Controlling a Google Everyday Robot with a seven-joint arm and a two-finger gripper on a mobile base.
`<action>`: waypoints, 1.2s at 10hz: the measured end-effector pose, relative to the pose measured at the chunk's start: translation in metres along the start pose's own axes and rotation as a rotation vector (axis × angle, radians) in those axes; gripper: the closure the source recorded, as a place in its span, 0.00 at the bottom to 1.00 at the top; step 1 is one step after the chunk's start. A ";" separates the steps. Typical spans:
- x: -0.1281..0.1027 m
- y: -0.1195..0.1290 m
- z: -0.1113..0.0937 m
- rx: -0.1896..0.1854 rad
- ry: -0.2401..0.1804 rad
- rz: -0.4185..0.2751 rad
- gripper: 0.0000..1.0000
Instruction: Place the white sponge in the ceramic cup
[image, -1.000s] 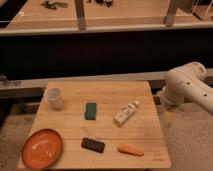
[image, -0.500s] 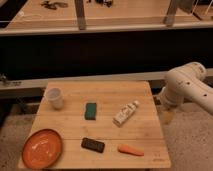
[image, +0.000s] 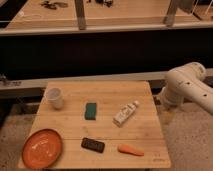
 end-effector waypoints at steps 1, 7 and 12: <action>0.000 0.000 0.000 0.000 0.000 0.000 0.20; -0.041 -0.005 -0.003 0.010 0.010 -0.050 0.35; -0.090 -0.012 -0.007 0.030 0.017 -0.136 0.35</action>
